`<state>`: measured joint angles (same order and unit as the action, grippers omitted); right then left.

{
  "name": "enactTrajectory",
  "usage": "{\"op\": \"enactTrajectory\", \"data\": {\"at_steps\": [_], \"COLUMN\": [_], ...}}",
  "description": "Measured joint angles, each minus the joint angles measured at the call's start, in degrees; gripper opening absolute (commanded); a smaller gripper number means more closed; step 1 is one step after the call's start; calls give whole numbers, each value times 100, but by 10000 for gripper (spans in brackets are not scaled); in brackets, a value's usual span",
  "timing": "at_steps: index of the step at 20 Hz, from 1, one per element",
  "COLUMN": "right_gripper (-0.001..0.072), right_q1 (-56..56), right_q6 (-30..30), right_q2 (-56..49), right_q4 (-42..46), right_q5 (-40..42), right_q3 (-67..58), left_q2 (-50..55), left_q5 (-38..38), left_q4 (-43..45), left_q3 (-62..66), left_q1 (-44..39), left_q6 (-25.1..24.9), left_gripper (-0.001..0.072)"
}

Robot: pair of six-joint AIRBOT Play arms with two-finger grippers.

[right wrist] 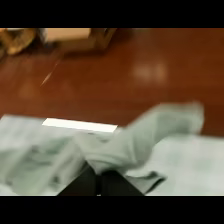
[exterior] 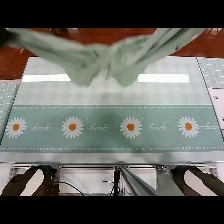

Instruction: Fold the shirts.

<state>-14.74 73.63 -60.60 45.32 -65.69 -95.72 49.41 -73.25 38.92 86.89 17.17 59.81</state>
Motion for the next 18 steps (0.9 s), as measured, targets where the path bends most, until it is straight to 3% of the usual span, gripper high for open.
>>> {"op": "enactTrajectory", "data": {"at_steps": [6,12,18], "right_gripper": [26,25,25], "right_q1": [-422,-487,-428], "right_q6": [417,796,953], "right_q2": [1399,2444,2059], "right_q4": [796,1788,2190], "right_q5": [-748,-1652,-3362], "right_q3": [-776,-1102,-802], "left_q2": [-1121,-1998,-2155], "left_q5": [33,-1036,-2396], "left_q4": [59,271,699], "left_q3": [1119,1294,463], "left_q1": [614,704,715], "left_q6": [621,1381,1781], "left_gripper": [20,20,19]}}
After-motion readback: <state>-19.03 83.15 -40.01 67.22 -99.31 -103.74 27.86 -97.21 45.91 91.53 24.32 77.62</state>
